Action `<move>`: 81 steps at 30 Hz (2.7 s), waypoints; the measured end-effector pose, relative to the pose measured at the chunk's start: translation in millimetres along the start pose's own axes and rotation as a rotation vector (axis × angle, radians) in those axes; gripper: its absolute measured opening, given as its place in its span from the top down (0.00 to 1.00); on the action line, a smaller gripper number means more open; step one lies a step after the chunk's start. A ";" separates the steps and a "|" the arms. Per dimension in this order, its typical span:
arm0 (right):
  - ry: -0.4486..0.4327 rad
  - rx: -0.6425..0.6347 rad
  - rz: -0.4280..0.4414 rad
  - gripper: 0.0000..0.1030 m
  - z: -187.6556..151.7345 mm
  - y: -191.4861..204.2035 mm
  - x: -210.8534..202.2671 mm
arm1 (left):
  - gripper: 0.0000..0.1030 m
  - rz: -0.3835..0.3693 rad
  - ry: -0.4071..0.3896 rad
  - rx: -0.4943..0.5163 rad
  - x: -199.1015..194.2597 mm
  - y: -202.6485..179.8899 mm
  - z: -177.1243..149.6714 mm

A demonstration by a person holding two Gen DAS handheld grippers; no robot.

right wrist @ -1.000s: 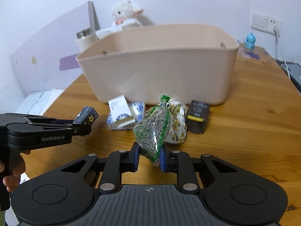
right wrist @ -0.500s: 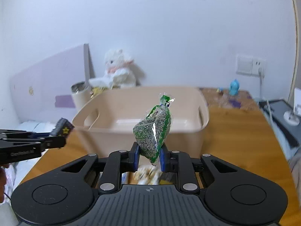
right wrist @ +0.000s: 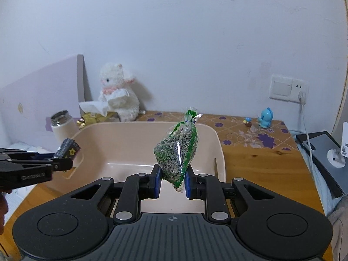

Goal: Organize objects
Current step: 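Lift both items and release them into the beige basket with both tools, then move left tool to the white box while right tool approaches the black box, then grasp the white box with left tool while right tool grasps the black box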

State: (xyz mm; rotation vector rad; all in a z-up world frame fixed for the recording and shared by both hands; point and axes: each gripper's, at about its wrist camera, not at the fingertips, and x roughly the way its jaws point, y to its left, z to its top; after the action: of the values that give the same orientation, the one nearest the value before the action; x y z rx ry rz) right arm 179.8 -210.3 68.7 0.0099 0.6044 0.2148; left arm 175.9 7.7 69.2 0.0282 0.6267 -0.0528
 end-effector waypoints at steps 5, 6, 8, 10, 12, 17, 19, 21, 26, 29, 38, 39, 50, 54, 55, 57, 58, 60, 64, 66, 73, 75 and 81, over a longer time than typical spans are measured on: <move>0.076 -0.031 -0.016 0.81 -8.6 1.6 29.3 | 0.76 0.021 0.074 -0.002 37.5 -5.9 -3.1; 0.093 -0.038 -0.019 0.81 -10.6 2.1 34.8 | 0.76 0.021 0.090 -0.002 43.4 -6.8 -4.2; 0.123 -0.049 -0.024 0.81 -15.0 2.6 43.8 | 0.76 0.028 0.117 -0.003 51.7 -7.5 -7.4; 0.144 -0.053 -0.029 0.80 -19.3 3.3 49.5 | 0.76 0.033 0.123 0.007 55.4 -10.1 -8.2; 0.135 -0.046 -0.035 0.71 -20.2 2.7 47.4 | 0.76 0.039 0.131 0.018 58.1 -12.3 -8.8; 0.095 -0.051 -0.039 0.47 -18.1 4.7 28.7 | 0.66 0.051 0.124 0.024 49.5 -12.9 -7.6; 0.069 -0.060 -0.046 0.35 -17.0 6.1 17.1 | 0.35 0.069 0.106 0.019 39.9 -12.8 -6.0; 0.053 -0.055 -0.044 0.29 -15.8 5.5 6.5 | 0.17 0.102 0.058 0.015 24.7 -12.1 -6.0; 0.041 -0.037 -0.042 0.15 -19.8 6.2 -17.4 | 0.09 0.093 0.037 0.002 -5.3 -11.5 -7.9; 0.037 -0.044 -0.040 0.07 -27.2 8.9 -29.5 | 0.07 0.094 0.041 -0.017 -20.1 -8.9 -13.5; 0.093 -0.061 -0.055 0.02 -60.0 8.4 -31.0 | 0.07 0.091 0.088 -0.012 -37.8 -15.5 -42.2; 0.103 -0.058 -0.059 0.02 -64.9 7.2 -28.1 | 0.07 0.092 0.098 -0.004 -35.7 -18.5 -45.7; 0.161 -0.045 -0.077 0.03 -103.3 4.1 3.5 | 0.07 0.100 0.195 -0.027 6.3 -34.5 -76.9; 0.157 -0.028 -0.079 0.03 -105.8 3.4 11.5 | 0.07 0.120 0.193 0.005 14.2 -41.3 -79.2; 0.157 -0.026 -0.080 0.03 -106.3 3.9 13.4 | 0.07 0.123 0.195 0.010 16.5 -42.5 -79.5; 0.156 -0.026 -0.083 0.04 -107.2 5.0 17.3 | 0.08 0.123 0.206 0.014 20.1 -43.5 -79.7; 0.158 -0.029 -0.088 0.04 -108.4 5.8 19.5 | 0.08 0.121 0.210 0.016 21.7 -43.5 -80.5; 0.163 -0.034 -0.092 0.05 -110.8 7.2 22.7 | 0.12 0.114 0.221 0.020 24.2 -42.3 -82.6; 0.173 -0.034 -0.095 0.09 -113.4 7.2 23.5 | 0.22 0.077 0.246 0.006 26.2 -35.0 -86.7; 0.172 -0.031 -0.099 0.12 -113.2 5.7 21.8 | 0.24 0.059 0.249 -0.009 24.6 -29.4 -87.5; 0.188 -0.036 -0.105 0.26 -113.0 3.9 23.0 | 0.40 -0.003 0.253 -0.041 24.4 -18.3 -87.7; 0.193 -0.031 -0.100 0.32 -113.3 3.0 26.3 | 0.44 -0.021 0.253 -0.048 24.4 -16.5 -87.9; 0.217 -0.009 -0.069 0.72 -115.1 1.1 32.3 | 0.67 -0.059 0.257 -0.040 24.1 -17.2 -87.0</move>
State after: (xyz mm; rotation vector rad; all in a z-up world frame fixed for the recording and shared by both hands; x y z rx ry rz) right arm 140.4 -208.8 -44.1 -0.0432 0.8188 0.1521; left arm 143.5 -6.8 -15.6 -0.0232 0.8850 -0.0949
